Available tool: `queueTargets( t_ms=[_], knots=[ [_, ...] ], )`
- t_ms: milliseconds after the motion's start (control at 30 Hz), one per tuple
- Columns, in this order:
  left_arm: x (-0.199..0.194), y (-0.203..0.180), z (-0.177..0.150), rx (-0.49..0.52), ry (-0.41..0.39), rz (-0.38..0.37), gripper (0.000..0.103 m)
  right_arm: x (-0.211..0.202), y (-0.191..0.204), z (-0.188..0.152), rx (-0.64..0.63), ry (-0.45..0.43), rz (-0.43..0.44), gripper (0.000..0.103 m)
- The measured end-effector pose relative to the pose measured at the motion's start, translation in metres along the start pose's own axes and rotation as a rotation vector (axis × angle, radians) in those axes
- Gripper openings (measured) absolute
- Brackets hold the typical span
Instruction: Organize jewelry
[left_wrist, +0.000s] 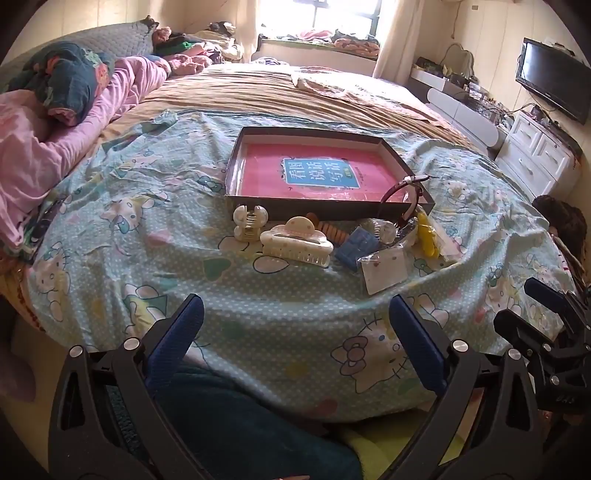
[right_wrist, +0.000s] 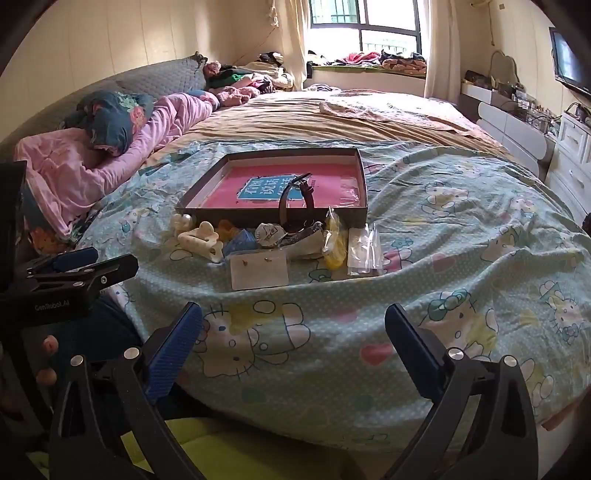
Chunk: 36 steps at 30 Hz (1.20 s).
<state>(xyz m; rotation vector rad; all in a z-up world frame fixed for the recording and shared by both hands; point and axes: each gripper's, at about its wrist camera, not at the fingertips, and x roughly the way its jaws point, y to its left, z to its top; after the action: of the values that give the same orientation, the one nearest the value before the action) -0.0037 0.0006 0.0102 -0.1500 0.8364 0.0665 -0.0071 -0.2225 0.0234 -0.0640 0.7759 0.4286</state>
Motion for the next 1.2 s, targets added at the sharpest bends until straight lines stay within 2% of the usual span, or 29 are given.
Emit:
queueTargets(
  t_ms=[1200],
  knots=[
    [-0.0037,0.0037,-0.0021,-0.003,-0.013,0.000,0.094,-0.0006,0.0009,0.0002,0.004,0.002,0.015,0.099]
  ],
)
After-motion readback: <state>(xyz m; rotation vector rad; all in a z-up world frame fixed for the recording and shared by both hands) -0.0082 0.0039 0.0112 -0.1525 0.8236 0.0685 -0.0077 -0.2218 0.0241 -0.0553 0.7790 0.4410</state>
